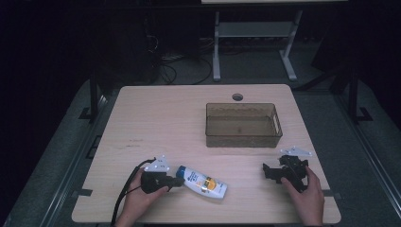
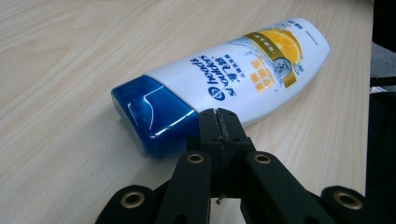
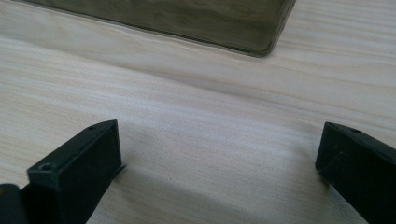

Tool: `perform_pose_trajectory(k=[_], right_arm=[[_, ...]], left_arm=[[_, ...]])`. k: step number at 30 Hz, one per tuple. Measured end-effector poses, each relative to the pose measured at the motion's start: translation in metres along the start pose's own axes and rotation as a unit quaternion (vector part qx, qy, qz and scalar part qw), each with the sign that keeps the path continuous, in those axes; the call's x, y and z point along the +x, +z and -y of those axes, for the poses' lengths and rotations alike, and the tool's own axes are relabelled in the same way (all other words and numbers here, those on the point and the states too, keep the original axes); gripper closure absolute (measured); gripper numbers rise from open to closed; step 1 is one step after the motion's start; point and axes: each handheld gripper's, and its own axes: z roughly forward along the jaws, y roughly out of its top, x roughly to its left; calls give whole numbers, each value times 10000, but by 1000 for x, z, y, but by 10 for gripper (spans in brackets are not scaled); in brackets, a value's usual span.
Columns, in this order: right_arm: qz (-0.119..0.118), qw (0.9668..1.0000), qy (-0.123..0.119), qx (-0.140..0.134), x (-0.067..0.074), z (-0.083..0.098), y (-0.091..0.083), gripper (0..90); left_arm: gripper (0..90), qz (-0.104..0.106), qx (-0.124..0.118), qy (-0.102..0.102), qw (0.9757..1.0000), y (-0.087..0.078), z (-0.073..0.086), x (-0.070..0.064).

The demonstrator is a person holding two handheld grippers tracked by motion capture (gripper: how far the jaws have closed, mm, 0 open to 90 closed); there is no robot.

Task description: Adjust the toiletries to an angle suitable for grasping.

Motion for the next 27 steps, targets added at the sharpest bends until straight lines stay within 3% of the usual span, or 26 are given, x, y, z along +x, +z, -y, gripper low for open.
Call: perform_pose_trajectory(k=[27], right_arm=[[-2, 10000, -2, 6, 0, 0, 0, 0]], left_arm=[[900, -72, -82, 16, 9999, 13, -19, 13]])
